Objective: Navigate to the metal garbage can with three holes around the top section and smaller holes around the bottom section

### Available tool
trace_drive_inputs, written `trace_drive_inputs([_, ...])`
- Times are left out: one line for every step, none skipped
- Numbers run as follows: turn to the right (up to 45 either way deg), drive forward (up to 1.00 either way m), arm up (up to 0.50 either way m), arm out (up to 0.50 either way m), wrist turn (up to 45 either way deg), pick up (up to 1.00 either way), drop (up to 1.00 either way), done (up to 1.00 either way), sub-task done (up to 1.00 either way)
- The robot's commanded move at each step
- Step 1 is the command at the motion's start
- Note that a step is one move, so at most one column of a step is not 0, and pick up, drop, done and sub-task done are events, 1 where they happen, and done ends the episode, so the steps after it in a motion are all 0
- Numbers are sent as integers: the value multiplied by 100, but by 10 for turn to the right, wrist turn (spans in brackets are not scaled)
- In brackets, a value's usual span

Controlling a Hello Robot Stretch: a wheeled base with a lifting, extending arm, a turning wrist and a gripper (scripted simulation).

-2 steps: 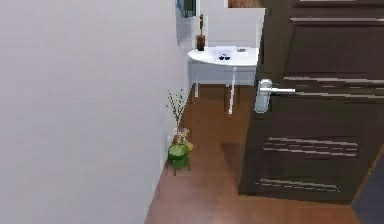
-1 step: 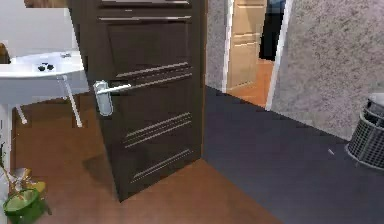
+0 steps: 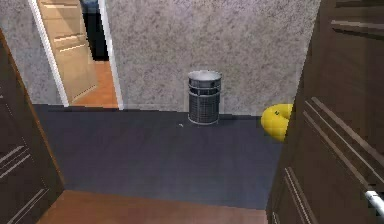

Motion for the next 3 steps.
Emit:
trace_drive_inputs([90, 0, 0, 0, 0, 0, 0, 0, 0])
trace_drive_inputs([0, 100, 0, 0, 0, 0, 0, 0, 0])
trace_drive_inputs([60, 0, 0, 0, 0, 0, 0, 0, 0])
